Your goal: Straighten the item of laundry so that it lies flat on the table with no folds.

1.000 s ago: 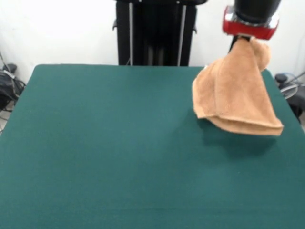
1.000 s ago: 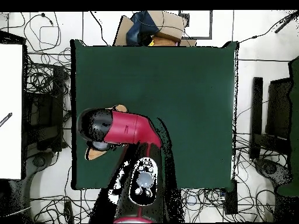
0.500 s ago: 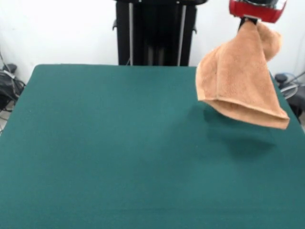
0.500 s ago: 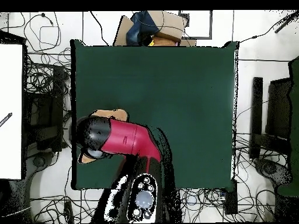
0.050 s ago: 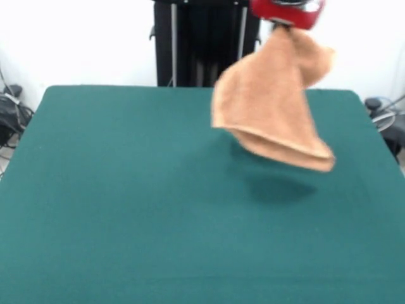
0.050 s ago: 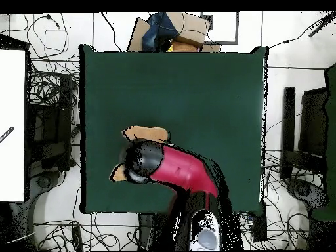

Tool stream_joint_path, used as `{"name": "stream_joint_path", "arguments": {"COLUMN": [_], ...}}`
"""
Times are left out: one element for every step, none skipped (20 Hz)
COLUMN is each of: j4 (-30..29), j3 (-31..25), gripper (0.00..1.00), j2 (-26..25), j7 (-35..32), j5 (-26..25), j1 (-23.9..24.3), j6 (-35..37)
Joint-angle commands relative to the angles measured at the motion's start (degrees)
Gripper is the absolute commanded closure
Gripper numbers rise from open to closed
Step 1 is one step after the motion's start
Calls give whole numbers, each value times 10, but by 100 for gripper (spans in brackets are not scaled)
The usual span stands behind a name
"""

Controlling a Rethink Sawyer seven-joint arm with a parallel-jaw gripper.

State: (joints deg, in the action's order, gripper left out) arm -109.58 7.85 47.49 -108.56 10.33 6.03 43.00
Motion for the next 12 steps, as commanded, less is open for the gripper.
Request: {"name": "stream_joint_path", "arguments": {"j4": [-88,-91,-91,-88,-85,-79,-76,-71,-67,-62,-60,-56], "j3": [-42,-45,-49,-51,-53,-58,-64,-69,-72,-75,-75,-77], "gripper": [100,100,100,100,100,100,100,100,100,100,100,100], "j2": [-3,0,2,4,5,5,5,2,-3,-7,-11,-16], "j7": [68,64,60,61,62,62,64,61,56,50,42,32], "j5": [-86,-100,-110,-118,-126,-134,-139,-140,-144,-147,-149,-154], "j1": [78,83,90,95,100,108,116,122,123,124,121,117], "j6": [-139,-152,-149,-143,-136,-125,-114,-101,-93,-85,-83,-84]}}
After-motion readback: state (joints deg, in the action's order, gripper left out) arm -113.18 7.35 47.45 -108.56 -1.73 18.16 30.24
